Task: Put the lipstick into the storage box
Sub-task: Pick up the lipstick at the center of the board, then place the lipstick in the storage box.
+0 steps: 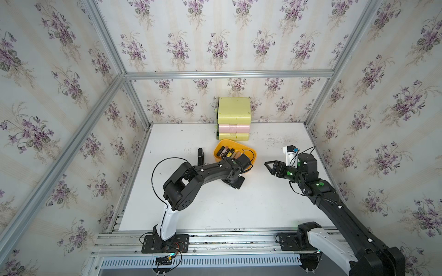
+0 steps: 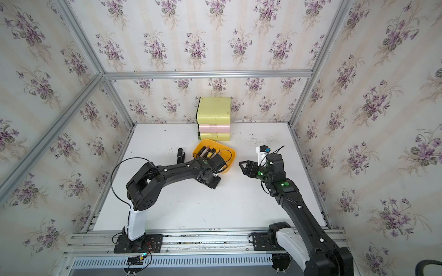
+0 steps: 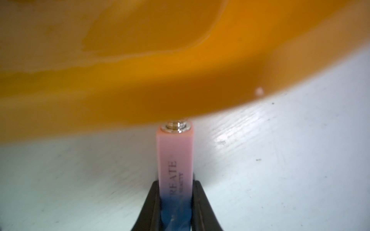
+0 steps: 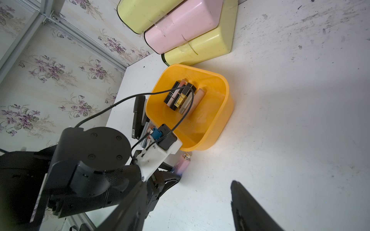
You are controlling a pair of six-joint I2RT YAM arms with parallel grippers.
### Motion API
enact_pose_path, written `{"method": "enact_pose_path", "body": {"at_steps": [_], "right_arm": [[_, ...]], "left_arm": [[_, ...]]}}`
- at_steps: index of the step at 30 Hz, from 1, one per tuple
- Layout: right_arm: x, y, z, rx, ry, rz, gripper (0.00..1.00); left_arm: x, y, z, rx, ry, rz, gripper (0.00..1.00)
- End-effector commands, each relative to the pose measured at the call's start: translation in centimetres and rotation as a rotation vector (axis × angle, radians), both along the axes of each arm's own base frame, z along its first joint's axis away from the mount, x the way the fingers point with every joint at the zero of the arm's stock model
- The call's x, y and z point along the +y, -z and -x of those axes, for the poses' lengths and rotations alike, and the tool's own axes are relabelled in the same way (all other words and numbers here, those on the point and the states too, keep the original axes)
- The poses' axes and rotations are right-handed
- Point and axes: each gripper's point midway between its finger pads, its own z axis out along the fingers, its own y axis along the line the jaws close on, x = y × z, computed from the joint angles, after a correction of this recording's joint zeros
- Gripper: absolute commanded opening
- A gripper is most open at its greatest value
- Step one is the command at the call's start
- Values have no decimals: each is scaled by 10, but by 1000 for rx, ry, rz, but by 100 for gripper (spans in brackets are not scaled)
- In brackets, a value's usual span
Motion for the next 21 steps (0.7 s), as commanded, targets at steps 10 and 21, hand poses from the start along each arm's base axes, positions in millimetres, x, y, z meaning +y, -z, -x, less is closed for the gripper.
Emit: {"method": "enact_pose_path", "body": {"at_steps": [10,21], "right_arm": [[15,9,-3,44,-46,-86,69],[38,24,4,122,-161,-207,68]], "left_arm": [[26,-34,42,56,-11,102,10],[19,-93,29,-28,1,208,10]]}}
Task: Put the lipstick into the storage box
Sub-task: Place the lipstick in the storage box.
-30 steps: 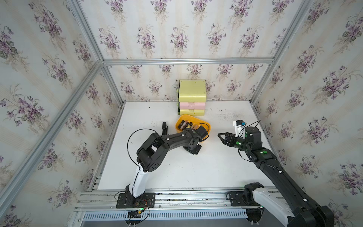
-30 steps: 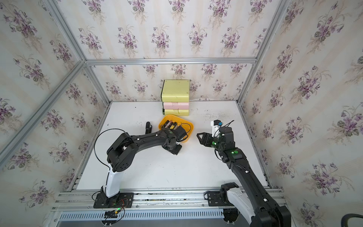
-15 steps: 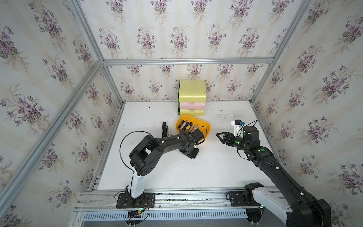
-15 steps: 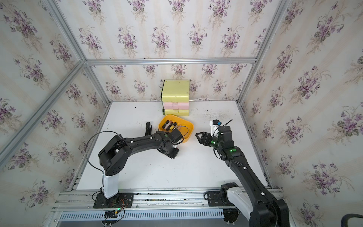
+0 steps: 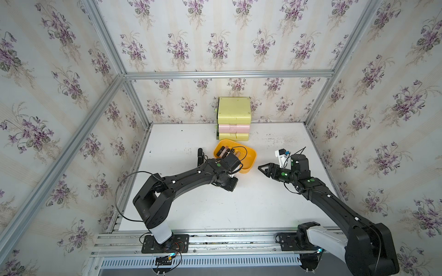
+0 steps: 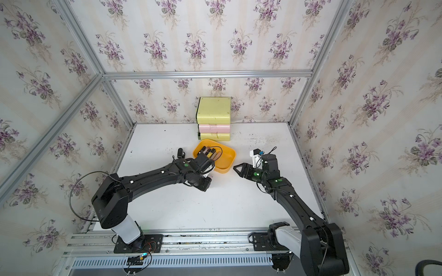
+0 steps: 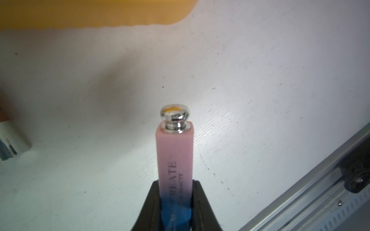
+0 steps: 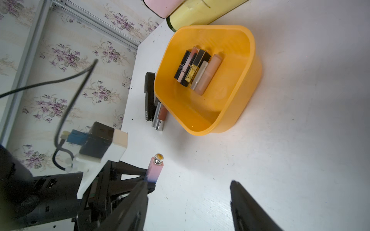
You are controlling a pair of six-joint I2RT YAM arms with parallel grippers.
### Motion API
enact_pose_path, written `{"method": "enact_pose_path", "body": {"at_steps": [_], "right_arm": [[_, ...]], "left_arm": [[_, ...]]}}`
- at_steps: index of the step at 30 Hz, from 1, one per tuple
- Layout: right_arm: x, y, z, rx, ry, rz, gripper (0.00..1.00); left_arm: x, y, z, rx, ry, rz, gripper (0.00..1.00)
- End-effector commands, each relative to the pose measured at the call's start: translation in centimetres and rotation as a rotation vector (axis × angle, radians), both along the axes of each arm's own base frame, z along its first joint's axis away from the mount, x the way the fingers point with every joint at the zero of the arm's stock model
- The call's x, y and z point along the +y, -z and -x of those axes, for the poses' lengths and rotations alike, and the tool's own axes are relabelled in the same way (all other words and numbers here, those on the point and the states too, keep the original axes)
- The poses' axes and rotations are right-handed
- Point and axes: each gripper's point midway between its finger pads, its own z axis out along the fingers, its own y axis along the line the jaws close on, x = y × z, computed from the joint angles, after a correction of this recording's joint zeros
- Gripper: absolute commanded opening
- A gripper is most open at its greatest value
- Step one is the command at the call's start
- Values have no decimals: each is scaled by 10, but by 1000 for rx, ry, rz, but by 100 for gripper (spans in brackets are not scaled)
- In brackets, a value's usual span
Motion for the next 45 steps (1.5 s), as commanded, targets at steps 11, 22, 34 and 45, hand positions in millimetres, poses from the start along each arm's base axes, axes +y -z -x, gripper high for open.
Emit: {"method": "enact_pose_path", "body": {"at_steps": [11,22,34,45], "right_arm": [[6,-25,0,-61,-26,-59,68],[8,-23,-5,-49,-39,-76,68],[9,-13,-9,-29,-47,-63,68],[7,-4,-10,-12,-53,-57,68]], "left_arm": [[-28,-42,-61,-46,40,50,10],[-49,-25,-112,-33,59,11,11],[-62,8,-141,2,48,1,11],[-61,32,-153,34,26,-6,11]]}}
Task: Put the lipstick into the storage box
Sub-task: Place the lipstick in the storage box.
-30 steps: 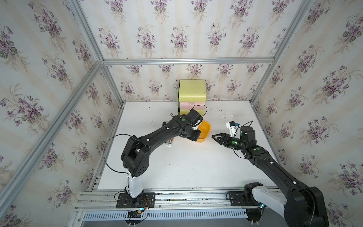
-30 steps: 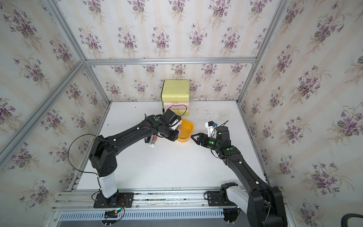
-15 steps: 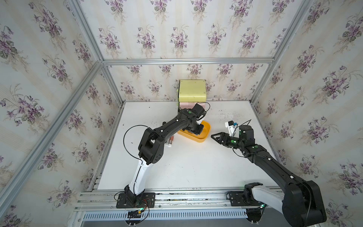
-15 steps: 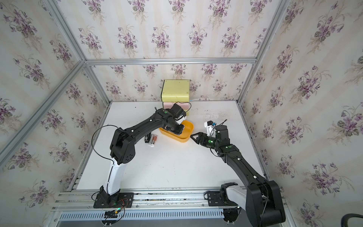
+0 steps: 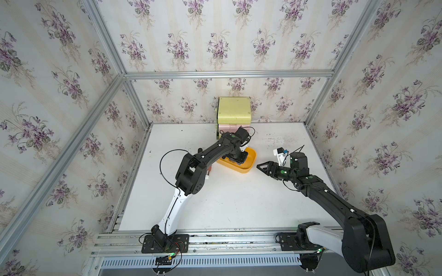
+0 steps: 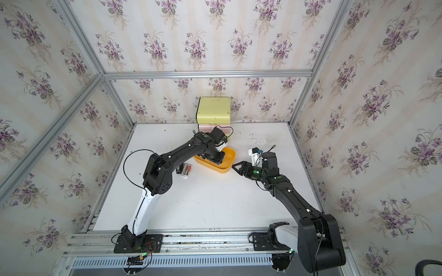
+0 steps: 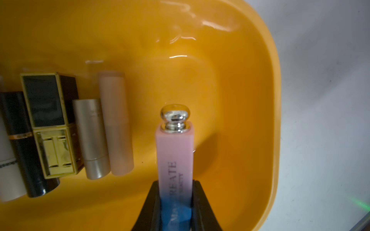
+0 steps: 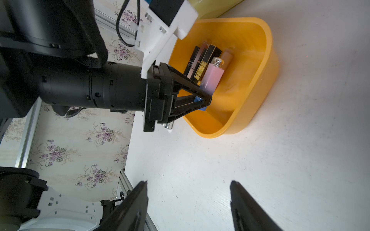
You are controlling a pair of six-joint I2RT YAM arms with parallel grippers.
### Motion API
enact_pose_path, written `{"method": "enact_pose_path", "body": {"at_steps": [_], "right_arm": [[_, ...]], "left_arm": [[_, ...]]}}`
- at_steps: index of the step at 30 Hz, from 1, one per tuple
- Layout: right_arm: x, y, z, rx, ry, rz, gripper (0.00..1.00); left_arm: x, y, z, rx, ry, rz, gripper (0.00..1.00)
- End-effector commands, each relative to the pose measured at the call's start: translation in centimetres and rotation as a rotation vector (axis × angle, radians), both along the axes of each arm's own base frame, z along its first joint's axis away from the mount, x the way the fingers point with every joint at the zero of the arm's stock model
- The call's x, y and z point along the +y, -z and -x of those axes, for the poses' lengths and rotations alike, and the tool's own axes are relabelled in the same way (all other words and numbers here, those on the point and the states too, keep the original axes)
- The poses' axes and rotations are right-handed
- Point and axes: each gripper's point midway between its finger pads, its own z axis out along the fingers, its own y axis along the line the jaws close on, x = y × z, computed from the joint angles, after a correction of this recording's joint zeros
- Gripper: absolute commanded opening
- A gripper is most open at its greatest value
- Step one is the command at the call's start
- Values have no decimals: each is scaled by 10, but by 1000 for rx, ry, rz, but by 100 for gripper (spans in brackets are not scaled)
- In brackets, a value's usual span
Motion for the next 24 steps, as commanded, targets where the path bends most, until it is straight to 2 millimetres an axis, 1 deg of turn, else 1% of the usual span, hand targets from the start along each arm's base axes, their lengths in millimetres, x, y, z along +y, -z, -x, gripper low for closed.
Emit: {"method": "enact_pose_path", "body": {"at_steps": [1,6,19,24], "right_arm": [[2,-4,-3,-35,-17,-5,68],[1,-2,-3,-32,-18,-4,68],[0,2,-4,-24,-19,-3,68],[0,2,-4,-24,-18,-2,68]], "left_arm": [[-1,5,-2,13,0,3,11],[-2,12,-7,28,-8,10,11],[-2,28,-11,52,-20,1,11],[1,35,-10,69,-28,-8,14]]}}
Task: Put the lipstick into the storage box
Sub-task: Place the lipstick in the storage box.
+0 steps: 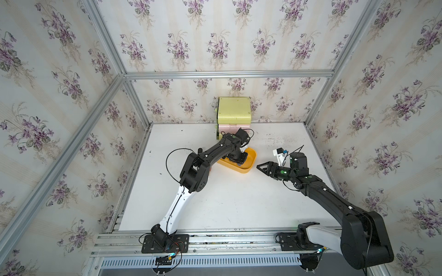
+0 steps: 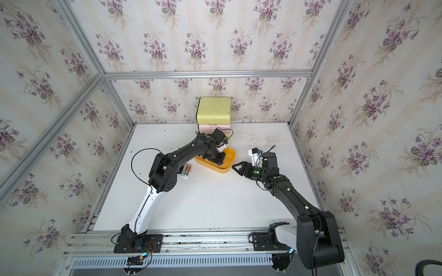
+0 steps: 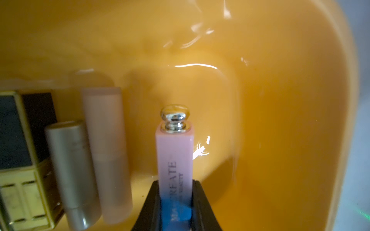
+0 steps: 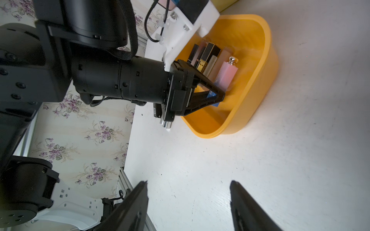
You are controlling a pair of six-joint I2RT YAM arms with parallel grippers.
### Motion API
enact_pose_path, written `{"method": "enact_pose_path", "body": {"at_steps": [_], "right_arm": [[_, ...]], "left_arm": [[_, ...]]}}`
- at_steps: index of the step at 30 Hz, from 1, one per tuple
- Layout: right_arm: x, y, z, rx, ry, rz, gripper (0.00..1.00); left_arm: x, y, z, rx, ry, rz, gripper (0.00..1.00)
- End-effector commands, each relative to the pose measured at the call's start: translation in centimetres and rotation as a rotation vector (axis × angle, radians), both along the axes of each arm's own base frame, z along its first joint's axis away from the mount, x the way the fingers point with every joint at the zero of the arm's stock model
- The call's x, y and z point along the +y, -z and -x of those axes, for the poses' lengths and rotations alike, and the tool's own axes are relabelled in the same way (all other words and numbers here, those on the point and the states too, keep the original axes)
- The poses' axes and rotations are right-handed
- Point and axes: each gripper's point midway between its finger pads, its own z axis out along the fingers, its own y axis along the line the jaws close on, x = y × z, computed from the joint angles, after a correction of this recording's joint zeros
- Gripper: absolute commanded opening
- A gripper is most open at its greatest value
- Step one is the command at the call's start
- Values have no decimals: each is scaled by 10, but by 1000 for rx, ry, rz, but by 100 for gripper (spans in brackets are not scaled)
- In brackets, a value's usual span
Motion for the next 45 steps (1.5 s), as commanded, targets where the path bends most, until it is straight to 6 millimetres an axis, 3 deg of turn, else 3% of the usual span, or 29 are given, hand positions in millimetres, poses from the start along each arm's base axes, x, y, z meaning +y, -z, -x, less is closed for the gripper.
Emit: {"method": "enact_pose_path", "body": {"at_steps": [1,15,19,24,29,33,38,41,45], "right_arm": [[0,-2,-3,-25,-6,-1,68],[-1,-1,-1,-23,-5,-1,68],[-1,-1,0,-25,-6,0,68],[-1,-1,0,-22,-4,-1,68],[-2,-4,1,-24,1,-4,68],[-3,-8,3,-26,6,-5,68],[-2,-12,5,-22,8,-19,68],[-2,-13,7,-14,8,-26,68],[0,-13,8,-5,3,-38,68]], "left_arm": [[3,4,3,24,-8,-9,14],[6,6,2,33,-27,-14,22],[5,1,1,26,-30,-6,23],[4,-14,0,0,-31,12,36],[6,-26,-1,-23,-35,17,40],[7,-48,0,-61,-38,43,40],[17,-97,8,-156,-43,95,41],[36,-121,21,-203,-46,86,42],[65,-137,44,-227,-62,76,43]]}}
